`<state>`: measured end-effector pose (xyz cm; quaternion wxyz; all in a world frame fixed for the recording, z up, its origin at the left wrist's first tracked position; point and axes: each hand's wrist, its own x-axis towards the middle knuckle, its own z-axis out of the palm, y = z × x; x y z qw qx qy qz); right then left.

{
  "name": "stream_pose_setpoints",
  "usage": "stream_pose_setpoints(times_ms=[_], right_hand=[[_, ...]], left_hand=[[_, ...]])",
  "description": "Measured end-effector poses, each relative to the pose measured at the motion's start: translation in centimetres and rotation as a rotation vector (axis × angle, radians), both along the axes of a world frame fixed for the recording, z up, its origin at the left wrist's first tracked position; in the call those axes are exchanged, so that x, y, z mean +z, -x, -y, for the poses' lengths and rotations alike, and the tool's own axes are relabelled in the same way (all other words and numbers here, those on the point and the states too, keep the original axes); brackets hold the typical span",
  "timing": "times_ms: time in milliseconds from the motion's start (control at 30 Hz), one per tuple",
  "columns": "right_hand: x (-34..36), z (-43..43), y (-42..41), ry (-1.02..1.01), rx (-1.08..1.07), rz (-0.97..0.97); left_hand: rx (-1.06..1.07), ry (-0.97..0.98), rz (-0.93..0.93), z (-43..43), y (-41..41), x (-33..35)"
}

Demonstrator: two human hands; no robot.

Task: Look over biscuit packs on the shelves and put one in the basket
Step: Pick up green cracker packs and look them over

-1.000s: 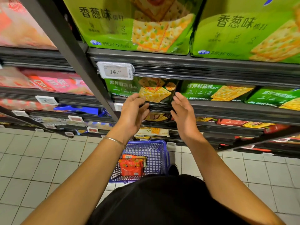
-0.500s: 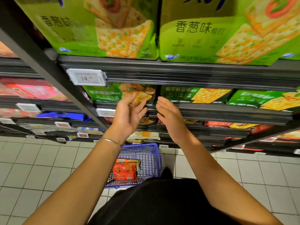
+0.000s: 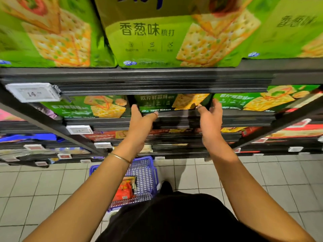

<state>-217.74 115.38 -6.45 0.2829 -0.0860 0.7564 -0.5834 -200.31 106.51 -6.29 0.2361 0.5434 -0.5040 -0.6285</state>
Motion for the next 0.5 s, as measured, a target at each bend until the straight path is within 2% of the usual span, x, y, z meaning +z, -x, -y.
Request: stream_pose_setpoints(times_ms=[267, 500], right_hand=[[-0.5, -0.1, 1.5, 0.029, 0.046, -0.003], [-0.7, 0.5, 1.6, 0.052, 0.079, 0.157]], left_hand=[[0.006, 0.075, 0.070, -0.5, 0.7, 0.3], [0.133, 0.183, 0.169, -1.3, 0.5, 0.2]])
